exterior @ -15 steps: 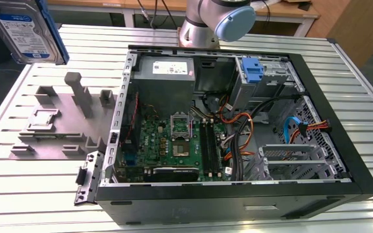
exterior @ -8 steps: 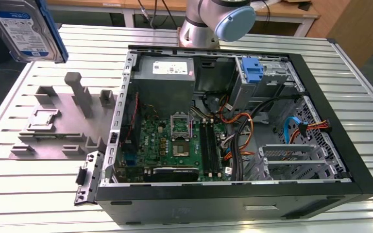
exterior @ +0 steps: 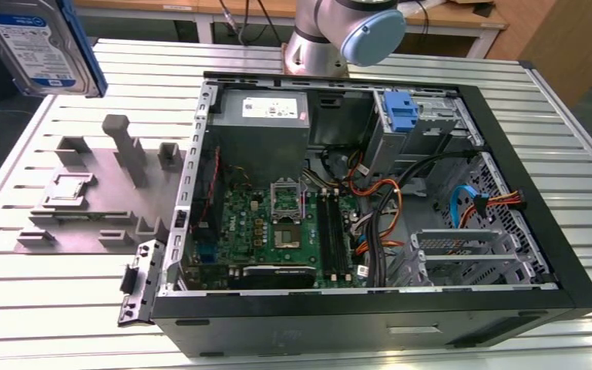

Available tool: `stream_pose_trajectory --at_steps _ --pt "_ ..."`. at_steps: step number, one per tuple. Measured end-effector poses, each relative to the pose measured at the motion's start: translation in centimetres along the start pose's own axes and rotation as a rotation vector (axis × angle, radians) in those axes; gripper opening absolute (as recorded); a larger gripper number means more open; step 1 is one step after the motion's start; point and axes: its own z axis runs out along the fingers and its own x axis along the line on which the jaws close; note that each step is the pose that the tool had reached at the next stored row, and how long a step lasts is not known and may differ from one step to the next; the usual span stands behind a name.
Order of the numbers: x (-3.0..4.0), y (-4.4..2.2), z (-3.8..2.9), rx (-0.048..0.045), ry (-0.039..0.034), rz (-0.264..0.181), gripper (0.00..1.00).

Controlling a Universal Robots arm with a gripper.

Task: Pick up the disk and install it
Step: 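Pick up the disk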

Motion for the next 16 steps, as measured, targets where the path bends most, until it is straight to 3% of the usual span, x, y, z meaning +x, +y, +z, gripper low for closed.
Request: stream_pose_trajectory --at_steps 16 --pt "-0.06 0.03 -1.44 0.0001 0.0000 0.000 0.36"
